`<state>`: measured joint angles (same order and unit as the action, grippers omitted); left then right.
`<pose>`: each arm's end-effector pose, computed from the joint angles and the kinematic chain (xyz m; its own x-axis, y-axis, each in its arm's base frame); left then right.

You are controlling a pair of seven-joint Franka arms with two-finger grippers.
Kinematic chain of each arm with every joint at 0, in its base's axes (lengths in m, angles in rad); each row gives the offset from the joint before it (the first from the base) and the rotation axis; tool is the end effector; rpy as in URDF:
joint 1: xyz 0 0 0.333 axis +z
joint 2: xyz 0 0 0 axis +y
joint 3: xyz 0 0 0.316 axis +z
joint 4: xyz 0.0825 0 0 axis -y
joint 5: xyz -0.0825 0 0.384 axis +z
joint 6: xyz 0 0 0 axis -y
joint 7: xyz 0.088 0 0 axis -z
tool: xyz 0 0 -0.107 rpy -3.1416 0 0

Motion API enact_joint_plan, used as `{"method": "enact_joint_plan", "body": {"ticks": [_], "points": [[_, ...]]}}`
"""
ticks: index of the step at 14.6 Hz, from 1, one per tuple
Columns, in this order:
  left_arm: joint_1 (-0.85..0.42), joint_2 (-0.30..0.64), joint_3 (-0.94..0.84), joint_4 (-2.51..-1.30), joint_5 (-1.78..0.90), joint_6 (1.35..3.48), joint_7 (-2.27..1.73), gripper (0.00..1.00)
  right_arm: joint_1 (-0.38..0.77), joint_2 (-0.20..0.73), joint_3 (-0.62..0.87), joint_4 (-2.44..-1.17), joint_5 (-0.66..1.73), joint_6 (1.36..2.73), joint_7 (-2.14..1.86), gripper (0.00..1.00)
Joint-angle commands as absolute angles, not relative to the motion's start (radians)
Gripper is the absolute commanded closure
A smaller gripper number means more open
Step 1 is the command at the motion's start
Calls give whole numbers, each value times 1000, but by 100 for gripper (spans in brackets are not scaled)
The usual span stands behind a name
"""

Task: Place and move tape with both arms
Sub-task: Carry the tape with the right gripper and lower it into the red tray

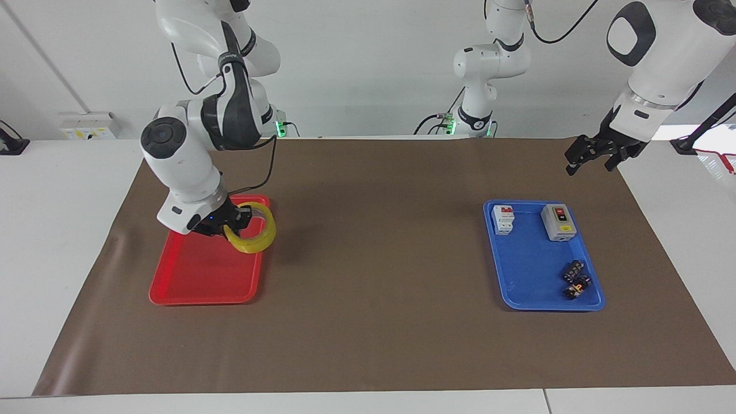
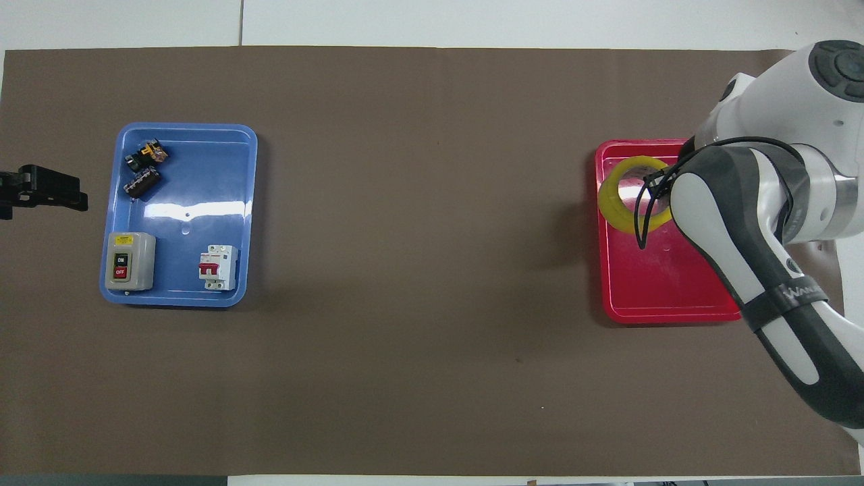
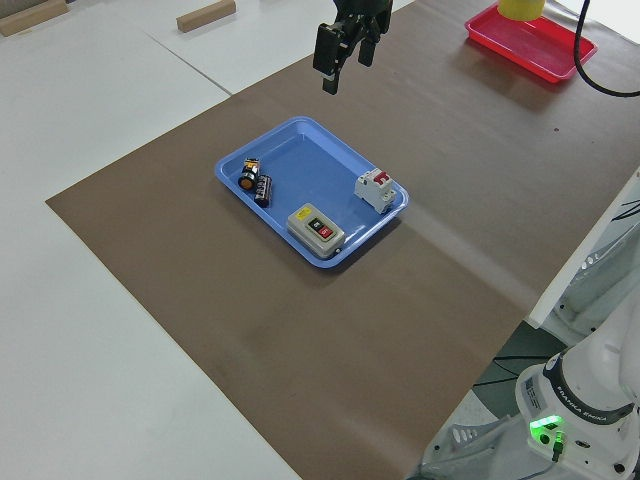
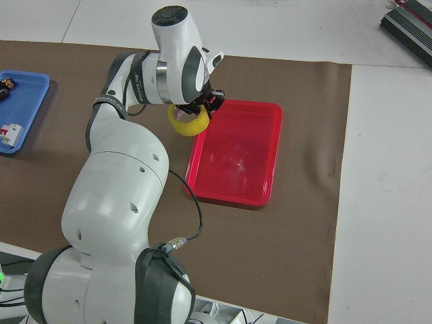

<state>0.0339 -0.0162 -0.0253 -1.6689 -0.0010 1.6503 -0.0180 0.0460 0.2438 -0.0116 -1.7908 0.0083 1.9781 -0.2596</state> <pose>0.5546 0.0046 0.5939 0.9996 0.0267 -0.0024 0.0267 -0.9996 0.0006 0.6181 0.0222 0.4100 0.9565 0.2868 -0.0534 0.2861 -0.9580 -0.0190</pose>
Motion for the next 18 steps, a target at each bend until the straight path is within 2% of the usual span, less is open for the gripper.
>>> {"method": "enact_joint_plan", "body": {"ticks": [1, 5, 10, 17, 18], "points": [[43, -14, -29, -1658, -20, 1638, 0, 0, -20, 170, 3, -1955, -3, 2103, -379, 100], [41, -17, -29, -1661, -20, 1638, 0, 0, -81, 141, 3, -2090, -3, 2245, -478, 100], [43, -20, -31, -1663, -20, 1638, 2, 0, -91, 120, 2, -2187, -3, 2353, -483, 100], [34, -20, -29, -1661, -20, 1632, -2, 0, -104, 156, 2, -2200, -5, 2428, -483, 100], [34, -20, -31, -1661, -20, 1632, -2, 0, -104, 156, 2, -2200, -5, 2427, -483, 87]]}}
